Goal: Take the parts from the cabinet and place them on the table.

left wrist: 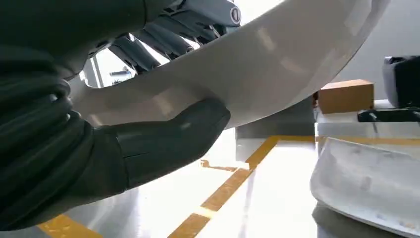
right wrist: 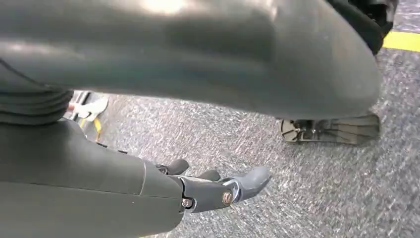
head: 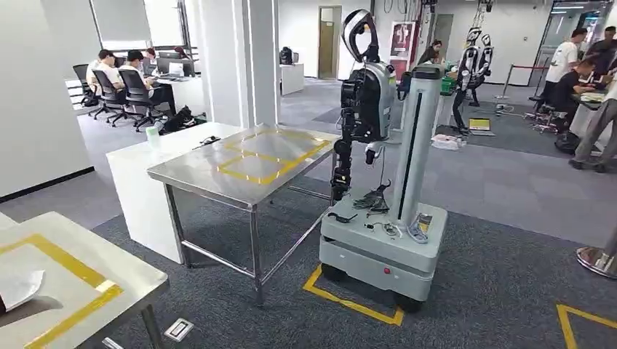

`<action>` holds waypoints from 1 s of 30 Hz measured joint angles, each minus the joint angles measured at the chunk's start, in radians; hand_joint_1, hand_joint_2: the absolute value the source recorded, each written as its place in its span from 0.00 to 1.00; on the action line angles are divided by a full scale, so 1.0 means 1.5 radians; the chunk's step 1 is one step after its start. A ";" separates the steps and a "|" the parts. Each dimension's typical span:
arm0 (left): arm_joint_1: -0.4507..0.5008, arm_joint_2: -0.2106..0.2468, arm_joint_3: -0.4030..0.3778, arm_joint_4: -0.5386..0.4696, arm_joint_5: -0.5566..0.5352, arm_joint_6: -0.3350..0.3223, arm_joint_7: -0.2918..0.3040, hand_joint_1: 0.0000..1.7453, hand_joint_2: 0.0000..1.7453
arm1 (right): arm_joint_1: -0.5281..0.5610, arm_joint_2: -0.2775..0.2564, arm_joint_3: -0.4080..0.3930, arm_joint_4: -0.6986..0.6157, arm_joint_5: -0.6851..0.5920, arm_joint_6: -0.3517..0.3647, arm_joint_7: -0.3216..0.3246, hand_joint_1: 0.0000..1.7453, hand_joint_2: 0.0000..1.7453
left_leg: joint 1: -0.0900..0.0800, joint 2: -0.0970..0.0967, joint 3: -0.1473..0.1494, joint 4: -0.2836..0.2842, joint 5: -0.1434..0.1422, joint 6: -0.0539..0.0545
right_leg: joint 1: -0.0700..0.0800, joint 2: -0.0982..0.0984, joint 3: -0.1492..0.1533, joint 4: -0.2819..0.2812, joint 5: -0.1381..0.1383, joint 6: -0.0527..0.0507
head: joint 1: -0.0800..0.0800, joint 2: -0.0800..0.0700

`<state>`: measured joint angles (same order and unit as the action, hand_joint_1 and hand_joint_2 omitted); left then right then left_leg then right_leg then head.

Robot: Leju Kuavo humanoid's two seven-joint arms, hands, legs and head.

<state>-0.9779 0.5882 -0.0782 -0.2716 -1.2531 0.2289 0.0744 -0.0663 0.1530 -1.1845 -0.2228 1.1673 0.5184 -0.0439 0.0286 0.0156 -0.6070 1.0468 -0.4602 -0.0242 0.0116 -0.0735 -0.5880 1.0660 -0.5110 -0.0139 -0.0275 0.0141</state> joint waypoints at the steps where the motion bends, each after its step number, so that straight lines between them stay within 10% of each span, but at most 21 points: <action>1: -0.001 0.000 0.000 -0.001 0.000 0.000 0.000 1.00 1.00 | 0.000 0.000 0.000 0.000 0.000 0.000 0.000 0.00 0.00 | 0.001 -0.005 -0.001 0.000 0.001 0.003 | -0.003 0.026 -0.014 0.032 -0.023 0.005 | 0.000 0.000; 3: -0.001 -0.003 0.000 -0.001 0.000 0.000 0.000 1.00 1.00 | 0.001 0.000 0.000 0.000 0.000 0.002 0.000 0.00 0.00 | 0.001 -0.016 -0.005 0.000 0.002 0.007 | -0.006 0.043 -0.063 0.136 -0.074 0.010 | 0.000 0.000; 5: 0.000 -0.006 0.000 -0.001 0.000 0.000 0.000 1.00 1.00 | 0.002 0.000 0.000 0.000 0.000 0.001 0.000 0.00 0.00 | 0.001 -0.030 -0.007 0.001 0.004 0.007 | -0.006 0.044 -0.092 0.193 -0.083 0.010 | 0.001 0.000; 7: 0.000 -0.006 0.000 -0.001 0.000 0.000 0.000 1.00 1.00 | 0.003 0.000 0.000 0.000 0.000 0.001 0.000 0.00 0.00 | 0.001 -0.042 -0.007 0.001 0.004 0.006 | -0.006 0.046 -0.068 0.141 -0.044 0.005 | 0.002 0.000; 9: -0.001 -0.006 0.000 -0.002 0.000 0.000 0.000 1.00 1.00 | 0.002 0.000 0.000 0.000 0.000 0.001 0.000 0.00 0.00 | 0.001 -0.056 -0.007 0.001 0.006 0.003 | -0.005 0.079 -0.007 0.011 0.019 -0.008 | 0.002 0.000; 10: -0.002 -0.007 0.000 -0.002 0.000 0.000 0.000 1.00 1.00 | 0.002 -0.001 0.000 0.000 0.000 0.001 0.000 0.00 0.00 | -0.001 -0.061 -0.010 0.001 0.008 -0.002 | -0.007 0.100 0.002 -0.008 0.010 -0.011 | 0.001 0.000; 14: 0.000 -0.006 0.000 -0.001 -0.002 0.000 0.005 1.00 1.00 | 0.000 -0.001 0.000 0.000 -0.001 0.001 0.001 0.00 0.00 | 0.005 -0.086 -0.012 -0.013 0.019 -0.023 | -0.003 0.073 0.004 -0.020 0.018 -0.016 | 0.001 0.000; 17: -0.002 -0.005 0.000 0.000 -0.002 0.000 0.008 1.00 1.00 | 0.000 -0.001 -0.001 0.000 -0.003 0.000 0.001 0.00 0.00 | 0.002 -0.023 -0.044 0.051 -0.024 -0.025 | -0.005 0.054 0.011 -0.038 0.029 -0.025 | -0.001 0.000; 20: 0.005 -0.009 0.000 0.003 -0.002 -0.005 0.007 1.00 1.00 | 0.002 -0.001 -0.003 0.000 -0.003 0.000 0.001 0.00 0.00 | 0.002 -0.016 -0.095 0.174 -0.069 -0.031 | -0.003 0.032 0.010 -0.036 0.026 -0.028 | -0.001 0.000; 23: 0.009 -0.009 0.000 0.004 -0.002 -0.005 0.006 1.00 1.00 | 0.002 -0.001 -0.005 0.000 -0.003 0.000 0.001 0.00 0.00 | 0.003 -0.008 -0.047 0.091 -0.015 -0.033 | -0.004 0.016 0.010 -0.030 0.022 -0.026 | -0.001 0.000; 24: 0.009 -0.007 0.000 0.003 -0.002 -0.004 0.006 1.00 1.00 | 0.002 -0.001 -0.006 0.000 -0.003 0.000 0.001 0.00 0.00 | 0.002 0.011 -0.001 0.008 0.013 -0.033 | -0.004 0.009 0.009 -0.022 0.017 -0.022 | -0.001 0.000; 25: 0.008 -0.008 0.000 0.003 -0.002 -0.003 0.006 1.00 1.00 | 0.001 -0.002 -0.007 0.000 -0.003 0.000 0.001 0.00 0.00 | -0.007 0.026 0.006 -0.003 -0.005 -0.027 | 0.000 0.006 0.007 -0.020 0.015 -0.018 | -0.002 0.000; 30: 0.018 -0.007 0.001 0.001 -0.001 0.000 0.011 1.00 1.00 | -0.001 -0.002 -0.011 0.000 -0.009 0.000 -0.001 0.00 0.00 | -0.001 0.001 0.001 -0.007 0.006 0.000 | 0.004 -0.008 0.005 -0.017 0.011 -0.003 | 0.000 0.000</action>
<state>-0.9507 0.5772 -0.0767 -0.2697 -1.2547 0.2289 0.0908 -0.0674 0.1503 -1.2005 -0.2228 1.1540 0.5184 -0.0446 0.0274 0.0171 -0.6048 1.0369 -0.4512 -0.0248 0.0177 -0.0849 -0.5812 1.0409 -0.4944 -0.0186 -0.0278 0.0141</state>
